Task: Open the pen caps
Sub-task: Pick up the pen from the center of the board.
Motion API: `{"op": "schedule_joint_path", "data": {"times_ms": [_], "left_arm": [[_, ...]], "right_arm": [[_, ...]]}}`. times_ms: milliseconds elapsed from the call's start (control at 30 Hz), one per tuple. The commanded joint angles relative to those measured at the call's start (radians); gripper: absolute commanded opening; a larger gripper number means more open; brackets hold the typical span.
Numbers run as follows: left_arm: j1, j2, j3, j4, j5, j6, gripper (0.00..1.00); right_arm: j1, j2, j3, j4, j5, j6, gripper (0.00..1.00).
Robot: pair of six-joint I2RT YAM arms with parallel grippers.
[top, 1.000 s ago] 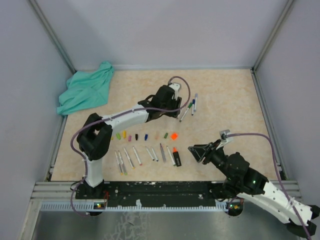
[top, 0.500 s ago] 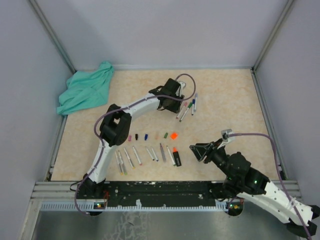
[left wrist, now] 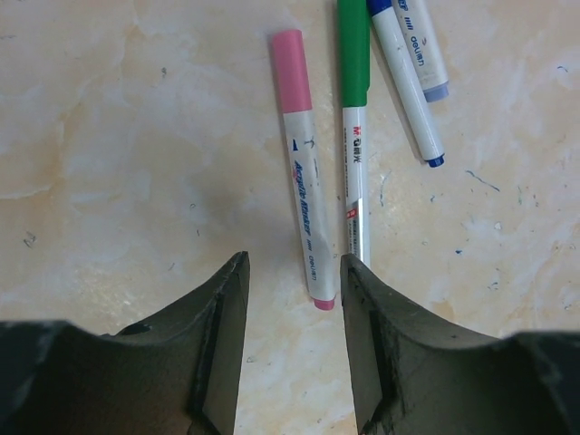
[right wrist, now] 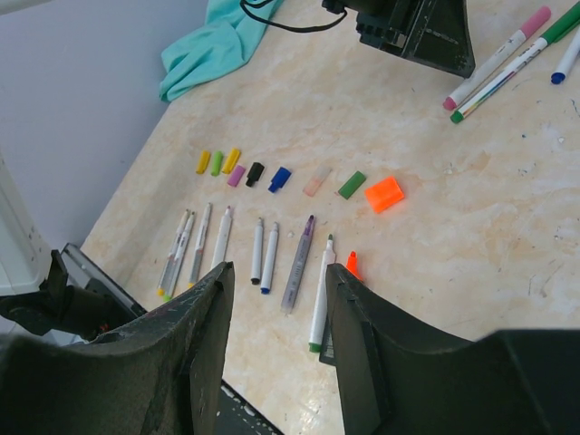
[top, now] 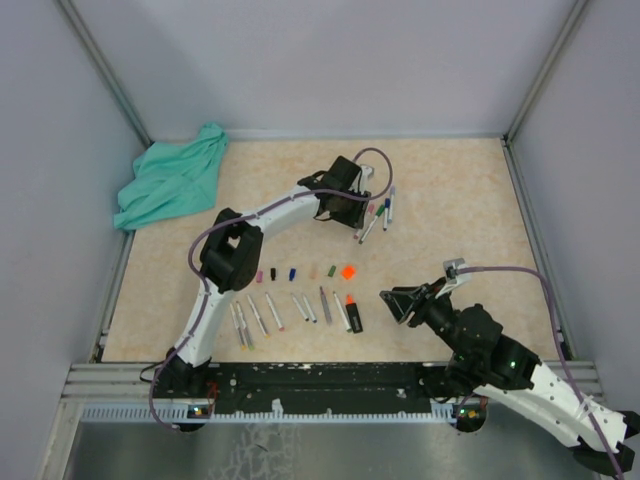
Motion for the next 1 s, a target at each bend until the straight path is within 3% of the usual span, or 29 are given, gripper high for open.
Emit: {"op": "schedule_joint_path", "data": {"times_ms": [0, 500, 633, 800, 967], "left_arm": [[-0.009, 0.02, 0.032, 0.01, 0.039, -0.017, 0.5], [-0.031, 0.059, 0.034, -0.037, -0.052, -0.004, 0.44], [-0.035, 0.065, 0.034, -0.059, -0.112, 0.015, 0.35], [-0.038, 0.065, 0.027, -0.072, -0.158, 0.044, 0.34], [-0.037, 0.062, 0.022, -0.109, -0.298, 0.055, 0.2]], "right_arm": [[-0.006, -0.015, 0.037, 0.02, 0.007, -0.011, 0.46], [-0.006, -0.015, 0.036, 0.013, 0.001, -0.006, 0.46], [-0.006, -0.014, 0.037, 0.013, 0.001, -0.005, 0.46], [-0.006, -0.014, 0.036, 0.013, -0.002, 0.0, 0.46], [-0.006, -0.015, 0.037, 0.005, -0.006, 0.005, 0.46]]}}
